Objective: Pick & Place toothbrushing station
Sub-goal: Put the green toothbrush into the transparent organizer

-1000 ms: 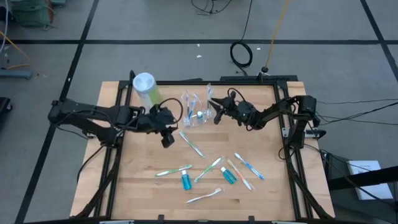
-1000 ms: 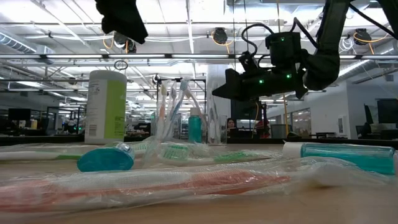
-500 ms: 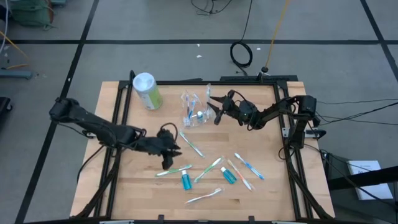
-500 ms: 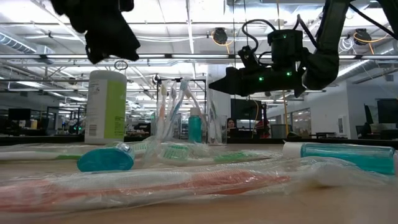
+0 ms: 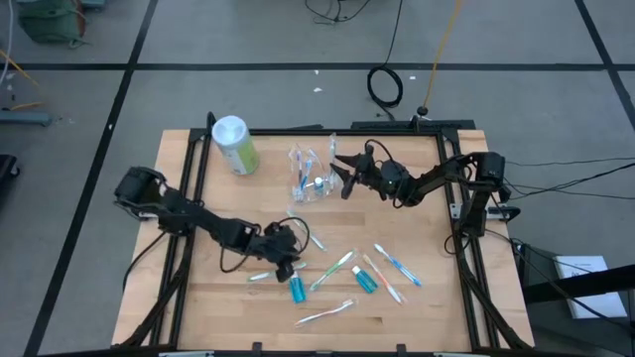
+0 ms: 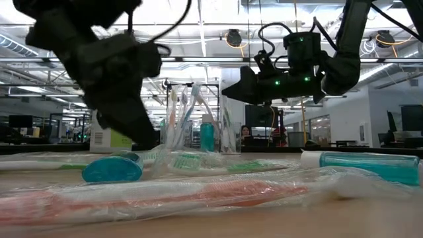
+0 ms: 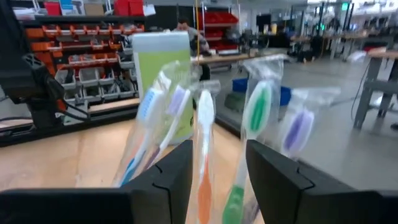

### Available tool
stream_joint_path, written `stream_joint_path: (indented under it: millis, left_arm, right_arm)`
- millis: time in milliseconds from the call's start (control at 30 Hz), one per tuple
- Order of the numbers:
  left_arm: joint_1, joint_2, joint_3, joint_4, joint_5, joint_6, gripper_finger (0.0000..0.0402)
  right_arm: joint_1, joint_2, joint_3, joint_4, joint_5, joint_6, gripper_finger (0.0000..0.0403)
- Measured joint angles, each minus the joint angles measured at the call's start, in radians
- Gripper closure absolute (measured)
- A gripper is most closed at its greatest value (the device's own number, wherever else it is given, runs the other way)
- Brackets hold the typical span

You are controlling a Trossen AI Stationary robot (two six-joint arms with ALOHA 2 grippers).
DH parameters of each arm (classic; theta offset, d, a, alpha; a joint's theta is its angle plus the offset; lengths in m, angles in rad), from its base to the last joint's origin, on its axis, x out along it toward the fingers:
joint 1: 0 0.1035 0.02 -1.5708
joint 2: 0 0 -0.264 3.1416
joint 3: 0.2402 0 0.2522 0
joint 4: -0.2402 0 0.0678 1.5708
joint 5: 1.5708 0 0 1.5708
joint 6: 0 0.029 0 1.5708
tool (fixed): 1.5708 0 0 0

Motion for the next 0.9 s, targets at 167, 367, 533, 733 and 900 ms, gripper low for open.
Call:
stream_joint_path:
  millis: [167,367,533,733,900]
  left_arm:
    - [-0.016,0.066,0.002,0.058,0.060,0.071,0.0268]
    - [-0.028,0.083,0.004,0.016,0.051,0.138,0.0268]
    - [-0.020,0.072,0.003,0.033,0.052,0.150,0.0270]
    - [-0.019,0.070,0.005,0.028,0.053,0.150,0.0340]
    - [0.010,0.070,0.005,0.028,0.057,0.190,0.0390]
  right_arm:
    - [0.017,0.000,0.000,-0.017,-0.001,0.026,0.0261]
    - [0.044,0.000,0.000,-0.003,0.000,0.009,0.0261]
    - [0.044,0.000,0.000,0.000,0.000,0.008,0.0261]
    - [0.044,0.000,0.000,-0.007,0.000,0.008,0.0261]
    - [0.044,0.000,0.000,-0.019,0.000,0.008,0.0261]
